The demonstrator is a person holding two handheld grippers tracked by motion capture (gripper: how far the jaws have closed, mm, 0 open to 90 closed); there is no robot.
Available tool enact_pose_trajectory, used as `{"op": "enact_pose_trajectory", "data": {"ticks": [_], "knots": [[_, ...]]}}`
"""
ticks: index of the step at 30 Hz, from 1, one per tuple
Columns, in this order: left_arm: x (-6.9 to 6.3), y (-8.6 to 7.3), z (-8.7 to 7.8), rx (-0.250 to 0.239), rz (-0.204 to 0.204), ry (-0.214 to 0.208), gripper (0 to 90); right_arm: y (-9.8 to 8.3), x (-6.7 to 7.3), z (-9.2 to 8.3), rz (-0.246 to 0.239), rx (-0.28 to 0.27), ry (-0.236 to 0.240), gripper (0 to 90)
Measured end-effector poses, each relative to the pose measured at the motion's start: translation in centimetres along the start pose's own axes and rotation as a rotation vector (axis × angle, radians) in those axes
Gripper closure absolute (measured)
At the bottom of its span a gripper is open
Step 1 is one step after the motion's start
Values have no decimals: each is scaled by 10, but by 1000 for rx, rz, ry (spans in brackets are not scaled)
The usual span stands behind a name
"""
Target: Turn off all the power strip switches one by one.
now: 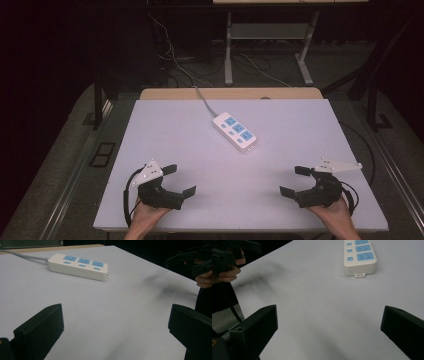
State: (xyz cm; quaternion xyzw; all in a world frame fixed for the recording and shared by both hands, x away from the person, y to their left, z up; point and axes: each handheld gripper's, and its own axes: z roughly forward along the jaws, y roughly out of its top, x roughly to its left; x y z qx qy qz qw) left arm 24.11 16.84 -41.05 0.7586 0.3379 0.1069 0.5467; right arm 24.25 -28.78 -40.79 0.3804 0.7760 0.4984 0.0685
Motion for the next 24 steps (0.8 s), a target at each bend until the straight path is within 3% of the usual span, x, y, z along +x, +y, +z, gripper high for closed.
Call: {"op": "enact_pose_trajectory", "data": {"ticks": [24], "knots": [[2,3,0,56,-10,3,0,-3,-3,-7,12,9,-9,8]]}}
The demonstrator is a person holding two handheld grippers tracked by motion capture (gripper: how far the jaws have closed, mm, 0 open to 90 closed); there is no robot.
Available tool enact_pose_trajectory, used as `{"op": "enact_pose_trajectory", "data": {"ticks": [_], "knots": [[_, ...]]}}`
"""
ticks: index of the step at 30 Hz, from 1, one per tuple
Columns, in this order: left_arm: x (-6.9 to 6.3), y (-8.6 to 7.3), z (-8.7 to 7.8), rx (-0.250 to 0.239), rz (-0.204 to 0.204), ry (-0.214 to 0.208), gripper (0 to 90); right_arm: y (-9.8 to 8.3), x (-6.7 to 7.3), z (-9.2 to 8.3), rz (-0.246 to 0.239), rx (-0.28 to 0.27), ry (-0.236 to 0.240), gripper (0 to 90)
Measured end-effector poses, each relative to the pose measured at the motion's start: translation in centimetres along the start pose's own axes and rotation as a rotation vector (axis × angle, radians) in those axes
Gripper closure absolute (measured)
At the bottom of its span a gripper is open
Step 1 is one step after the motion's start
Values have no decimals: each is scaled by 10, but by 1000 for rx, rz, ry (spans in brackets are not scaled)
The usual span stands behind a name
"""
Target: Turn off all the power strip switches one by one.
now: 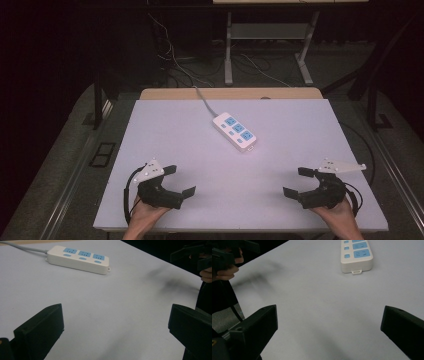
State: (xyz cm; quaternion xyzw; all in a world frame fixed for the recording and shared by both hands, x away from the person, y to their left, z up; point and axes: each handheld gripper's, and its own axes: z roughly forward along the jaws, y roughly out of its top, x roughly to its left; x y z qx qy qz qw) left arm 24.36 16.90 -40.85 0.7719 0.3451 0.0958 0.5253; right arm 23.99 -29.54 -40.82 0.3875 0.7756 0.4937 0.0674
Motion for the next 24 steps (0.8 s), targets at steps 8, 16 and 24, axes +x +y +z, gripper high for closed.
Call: {"op": "enact_pose_trajectory", "data": {"ticks": [8,16,24], "knots": [[0,5,-1,25,5,-4,0,-1,0,0,1,9,-4,8],[-2,16,6,59,23,-18,0,-2,0,1,2,15,-8,8],[1,29,12,84,38,-27,0,-3,1,2,0,21,-6,8]]}}
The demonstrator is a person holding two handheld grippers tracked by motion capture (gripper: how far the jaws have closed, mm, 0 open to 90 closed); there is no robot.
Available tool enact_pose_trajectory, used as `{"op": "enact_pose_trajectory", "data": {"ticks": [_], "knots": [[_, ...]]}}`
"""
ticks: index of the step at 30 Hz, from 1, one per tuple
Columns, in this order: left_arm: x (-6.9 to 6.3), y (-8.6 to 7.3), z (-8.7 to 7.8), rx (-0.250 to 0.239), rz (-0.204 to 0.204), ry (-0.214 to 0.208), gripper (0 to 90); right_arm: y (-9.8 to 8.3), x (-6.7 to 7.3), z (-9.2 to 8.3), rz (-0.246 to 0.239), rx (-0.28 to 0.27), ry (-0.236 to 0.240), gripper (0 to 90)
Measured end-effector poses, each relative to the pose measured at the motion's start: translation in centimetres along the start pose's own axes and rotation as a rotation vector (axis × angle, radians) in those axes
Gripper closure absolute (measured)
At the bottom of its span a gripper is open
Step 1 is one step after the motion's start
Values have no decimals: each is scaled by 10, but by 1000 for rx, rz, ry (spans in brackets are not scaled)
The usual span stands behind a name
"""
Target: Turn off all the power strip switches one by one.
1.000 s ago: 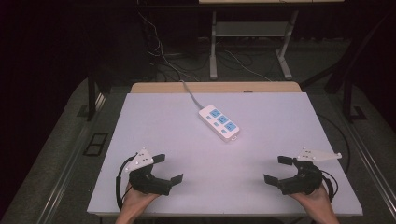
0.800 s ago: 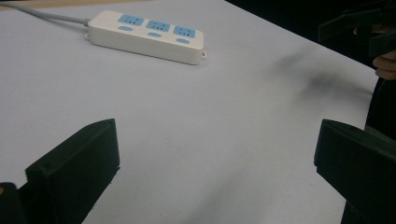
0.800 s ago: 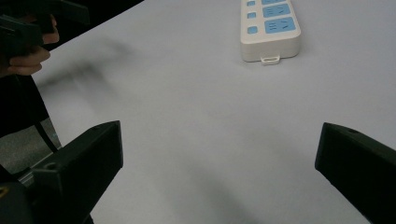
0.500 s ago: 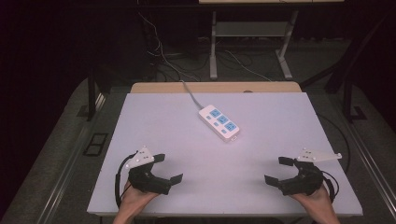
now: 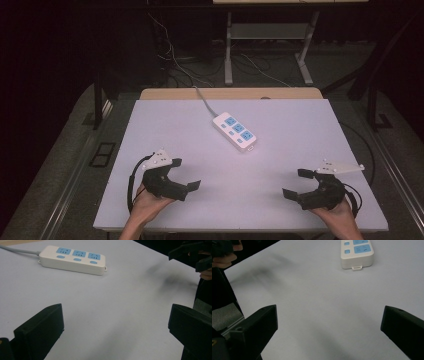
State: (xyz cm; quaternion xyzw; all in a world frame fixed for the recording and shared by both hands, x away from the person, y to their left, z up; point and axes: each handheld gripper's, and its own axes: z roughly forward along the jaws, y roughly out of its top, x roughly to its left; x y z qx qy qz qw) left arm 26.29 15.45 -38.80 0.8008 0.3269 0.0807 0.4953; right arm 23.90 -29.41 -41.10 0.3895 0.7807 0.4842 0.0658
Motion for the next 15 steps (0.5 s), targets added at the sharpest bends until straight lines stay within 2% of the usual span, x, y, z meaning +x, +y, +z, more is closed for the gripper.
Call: {"op": "enact_pose_trajectory", "data": {"ticks": [8,15], "knots": [[5,12,6,36,13,-8,0,-1,-1,-2,4,0,-7,8],[7,25,10,47,23,-14,0,-1,-1,-2,4,-2,-7,8]]}}
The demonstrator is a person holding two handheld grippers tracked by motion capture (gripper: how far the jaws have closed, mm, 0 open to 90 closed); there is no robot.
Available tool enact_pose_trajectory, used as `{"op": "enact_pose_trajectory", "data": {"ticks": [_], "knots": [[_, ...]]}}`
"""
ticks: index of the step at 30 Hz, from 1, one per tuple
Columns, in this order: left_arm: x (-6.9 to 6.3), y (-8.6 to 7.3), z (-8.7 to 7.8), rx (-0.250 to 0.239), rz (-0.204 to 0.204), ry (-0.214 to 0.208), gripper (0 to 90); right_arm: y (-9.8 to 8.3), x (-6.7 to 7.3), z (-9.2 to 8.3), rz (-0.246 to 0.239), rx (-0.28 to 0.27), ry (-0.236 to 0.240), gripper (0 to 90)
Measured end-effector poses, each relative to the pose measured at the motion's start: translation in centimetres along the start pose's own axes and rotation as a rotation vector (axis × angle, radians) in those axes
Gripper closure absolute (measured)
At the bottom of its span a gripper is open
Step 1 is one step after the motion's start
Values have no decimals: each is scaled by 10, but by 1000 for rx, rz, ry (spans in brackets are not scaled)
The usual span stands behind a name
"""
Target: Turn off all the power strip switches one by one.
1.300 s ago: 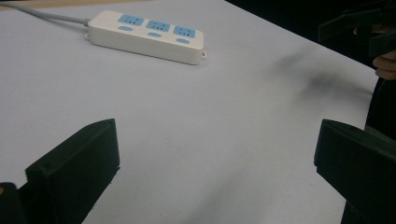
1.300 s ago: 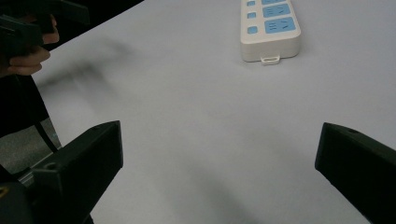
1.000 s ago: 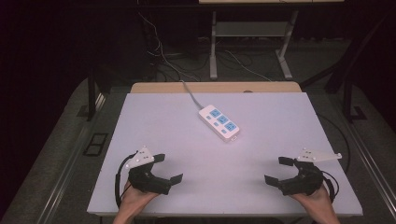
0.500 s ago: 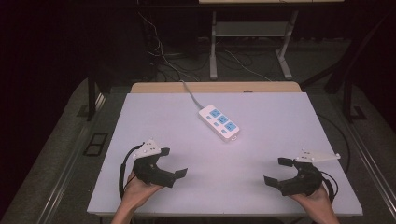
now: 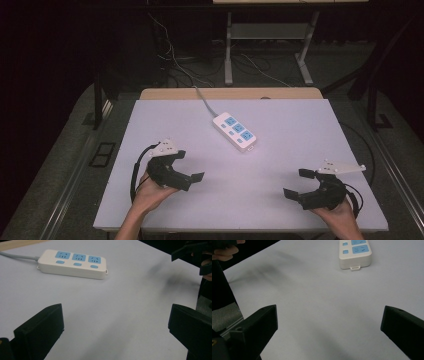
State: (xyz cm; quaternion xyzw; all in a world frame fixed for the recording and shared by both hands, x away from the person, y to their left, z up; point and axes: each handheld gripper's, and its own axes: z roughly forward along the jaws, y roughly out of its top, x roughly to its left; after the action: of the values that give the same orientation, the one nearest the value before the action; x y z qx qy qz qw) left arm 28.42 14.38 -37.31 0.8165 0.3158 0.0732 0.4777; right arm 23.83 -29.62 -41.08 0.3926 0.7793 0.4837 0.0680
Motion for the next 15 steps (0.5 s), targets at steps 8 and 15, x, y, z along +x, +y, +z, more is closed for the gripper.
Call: {"op": "enact_pose_trajectory", "data": {"ticks": [8,15], "knots": [[1,18,9,24,24,-17,0,0,1,0,-3,0,0,8],[3,31,16,39,39,-24,0,0,0,0,-5,2,-1,8]]}}
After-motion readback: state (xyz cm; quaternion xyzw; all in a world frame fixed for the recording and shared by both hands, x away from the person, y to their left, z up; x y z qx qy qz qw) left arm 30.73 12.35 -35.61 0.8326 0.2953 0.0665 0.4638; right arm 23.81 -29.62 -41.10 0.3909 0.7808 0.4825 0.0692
